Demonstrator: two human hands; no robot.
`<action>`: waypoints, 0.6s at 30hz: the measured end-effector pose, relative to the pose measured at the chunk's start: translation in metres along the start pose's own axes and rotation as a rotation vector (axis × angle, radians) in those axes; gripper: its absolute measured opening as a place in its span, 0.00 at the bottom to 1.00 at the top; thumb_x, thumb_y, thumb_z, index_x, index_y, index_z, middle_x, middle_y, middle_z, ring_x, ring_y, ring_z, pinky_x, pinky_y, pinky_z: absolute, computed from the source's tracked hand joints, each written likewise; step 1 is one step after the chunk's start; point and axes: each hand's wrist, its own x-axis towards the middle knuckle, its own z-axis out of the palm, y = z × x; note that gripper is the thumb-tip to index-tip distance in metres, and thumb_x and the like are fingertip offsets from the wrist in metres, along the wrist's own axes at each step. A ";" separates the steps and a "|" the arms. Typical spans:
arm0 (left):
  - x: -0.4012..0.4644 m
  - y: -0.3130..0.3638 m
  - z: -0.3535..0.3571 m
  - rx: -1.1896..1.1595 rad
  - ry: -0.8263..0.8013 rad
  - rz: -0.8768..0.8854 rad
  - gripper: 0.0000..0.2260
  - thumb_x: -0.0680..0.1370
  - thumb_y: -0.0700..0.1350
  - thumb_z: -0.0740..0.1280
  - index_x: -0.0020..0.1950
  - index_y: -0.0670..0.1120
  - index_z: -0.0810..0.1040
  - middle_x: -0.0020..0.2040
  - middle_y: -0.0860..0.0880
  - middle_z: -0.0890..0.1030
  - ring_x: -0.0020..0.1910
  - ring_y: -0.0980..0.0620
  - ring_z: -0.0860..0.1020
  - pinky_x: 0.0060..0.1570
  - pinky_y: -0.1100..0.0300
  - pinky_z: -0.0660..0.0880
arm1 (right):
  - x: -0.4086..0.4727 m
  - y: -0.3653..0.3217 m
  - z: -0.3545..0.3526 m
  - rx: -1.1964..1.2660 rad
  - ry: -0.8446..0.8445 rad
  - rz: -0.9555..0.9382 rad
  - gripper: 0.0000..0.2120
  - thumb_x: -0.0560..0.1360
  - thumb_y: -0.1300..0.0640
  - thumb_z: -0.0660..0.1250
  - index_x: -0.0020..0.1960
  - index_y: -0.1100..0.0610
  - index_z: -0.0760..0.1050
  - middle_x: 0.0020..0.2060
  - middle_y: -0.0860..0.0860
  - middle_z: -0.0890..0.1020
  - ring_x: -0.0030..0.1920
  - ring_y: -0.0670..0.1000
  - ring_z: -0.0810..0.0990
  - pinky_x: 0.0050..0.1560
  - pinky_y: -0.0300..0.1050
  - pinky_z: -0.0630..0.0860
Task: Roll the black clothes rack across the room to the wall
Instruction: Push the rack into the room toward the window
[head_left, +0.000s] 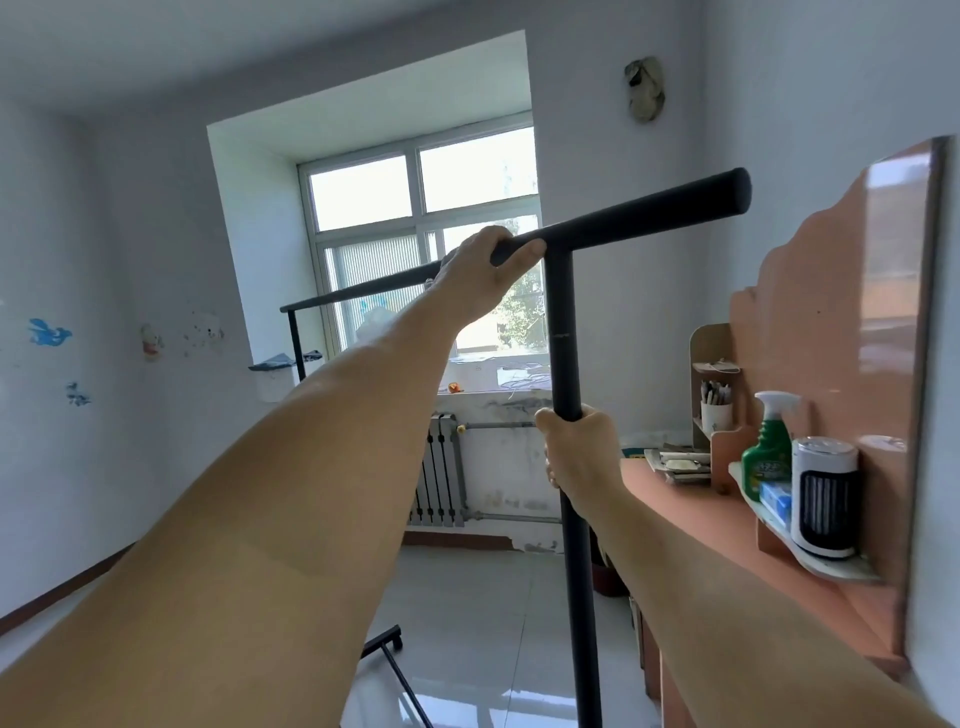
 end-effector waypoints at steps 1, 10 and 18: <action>0.007 -0.009 0.004 0.038 0.000 0.006 0.23 0.77 0.61 0.56 0.59 0.44 0.72 0.48 0.46 0.75 0.49 0.46 0.73 0.52 0.51 0.69 | 0.008 0.004 0.002 0.002 -0.004 -0.003 0.07 0.70 0.62 0.64 0.35 0.59 0.68 0.24 0.53 0.68 0.24 0.49 0.66 0.27 0.42 0.68; 0.062 -0.064 0.037 0.049 0.006 0.018 0.19 0.78 0.58 0.58 0.47 0.42 0.73 0.35 0.51 0.69 0.35 0.51 0.67 0.40 0.56 0.64 | 0.088 0.041 0.024 0.027 -0.027 -0.001 0.06 0.69 0.62 0.64 0.35 0.60 0.69 0.24 0.53 0.67 0.23 0.49 0.66 0.26 0.42 0.68; 0.110 -0.116 0.063 0.078 -0.031 -0.046 0.17 0.78 0.59 0.57 0.49 0.45 0.72 0.38 0.51 0.70 0.34 0.55 0.68 0.36 0.63 0.64 | 0.165 0.077 0.046 0.083 -0.103 -0.005 0.07 0.69 0.63 0.64 0.34 0.58 0.68 0.23 0.52 0.67 0.23 0.49 0.65 0.24 0.42 0.66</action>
